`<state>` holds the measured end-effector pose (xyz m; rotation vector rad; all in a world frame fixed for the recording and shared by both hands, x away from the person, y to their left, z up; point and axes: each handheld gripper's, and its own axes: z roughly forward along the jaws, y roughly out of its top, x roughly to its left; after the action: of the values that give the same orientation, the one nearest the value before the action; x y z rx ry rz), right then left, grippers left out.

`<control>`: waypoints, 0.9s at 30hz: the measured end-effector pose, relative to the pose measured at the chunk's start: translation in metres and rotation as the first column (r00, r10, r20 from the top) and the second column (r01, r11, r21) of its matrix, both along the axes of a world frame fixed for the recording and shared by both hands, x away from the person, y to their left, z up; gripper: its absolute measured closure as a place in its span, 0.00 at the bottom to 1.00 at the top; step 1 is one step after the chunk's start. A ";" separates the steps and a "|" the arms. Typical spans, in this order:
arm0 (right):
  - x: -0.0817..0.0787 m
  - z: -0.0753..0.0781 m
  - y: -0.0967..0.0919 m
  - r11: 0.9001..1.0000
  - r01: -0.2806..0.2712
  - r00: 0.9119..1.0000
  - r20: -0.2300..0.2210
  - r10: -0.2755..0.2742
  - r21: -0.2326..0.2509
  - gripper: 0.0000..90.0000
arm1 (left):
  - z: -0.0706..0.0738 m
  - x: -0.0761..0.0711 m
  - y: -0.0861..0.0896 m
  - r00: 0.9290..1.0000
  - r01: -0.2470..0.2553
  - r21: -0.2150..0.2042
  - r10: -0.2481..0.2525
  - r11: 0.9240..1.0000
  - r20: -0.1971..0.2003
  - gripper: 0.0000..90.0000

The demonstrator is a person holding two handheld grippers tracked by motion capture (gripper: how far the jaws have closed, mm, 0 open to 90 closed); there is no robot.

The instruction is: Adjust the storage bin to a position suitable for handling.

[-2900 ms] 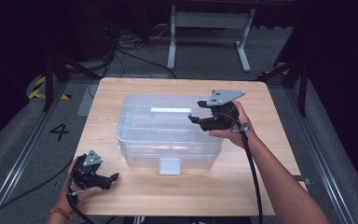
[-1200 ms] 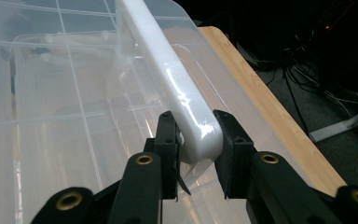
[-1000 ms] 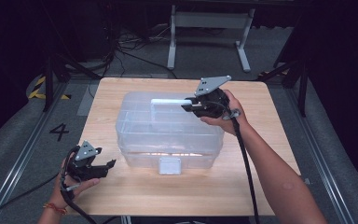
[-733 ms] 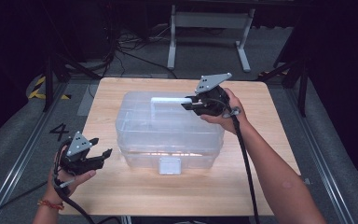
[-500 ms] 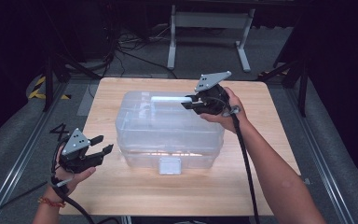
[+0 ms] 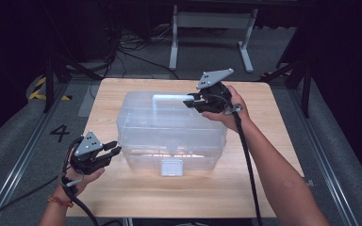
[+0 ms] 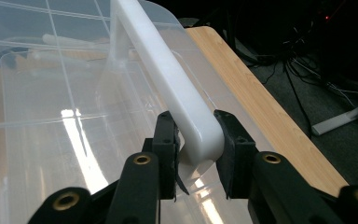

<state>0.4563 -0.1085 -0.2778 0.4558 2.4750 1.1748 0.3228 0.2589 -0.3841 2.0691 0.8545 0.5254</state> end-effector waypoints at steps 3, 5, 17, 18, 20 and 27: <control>0.000 0.001 0.001 1.000 0.007 1.000 0.008 -0.007 -0.006 0.80 | -0.001 0.001 -0.002 1.000 0.006 -0.018 -0.005 1.000 0.016 0.90; 0.000 0.001 0.001 1.000 0.009 1.000 0.014 -0.009 -0.009 0.80 | -0.001 0.001 -0.002 0.999 0.018 -0.028 -0.018 0.999 0.026 0.97; -0.016 0.004 -0.001 0.998 0.062 0.994 0.095 -0.059 -0.026 0.64 | -0.004 0.002 -0.003 1.000 0.018 -0.028 -0.018 0.999 0.020 1.00; -0.019 0.006 -0.004 0.998 0.064 0.994 0.094 -0.061 -0.021 0.63 | -0.004 0.002 -0.003 1.000 0.018 -0.024 -0.018 1.000 0.021 1.00; -0.024 0.008 -0.012 0.998 0.066 0.993 0.094 -0.066 0.008 0.58 | -0.004 0.002 -0.003 1.000 0.019 -0.016 -0.018 1.000 0.023 1.00; -0.043 0.011 -0.047 0.995 0.088 0.987 0.132 -0.093 0.045 0.50 | -0.003 0.002 -0.004 1.000 0.020 -0.009 -0.020 1.000 0.021 1.00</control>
<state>0.4135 -0.1553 -0.2670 0.4785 2.2964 1.1795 0.3244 0.2553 -0.3874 2.0583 0.8217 0.5309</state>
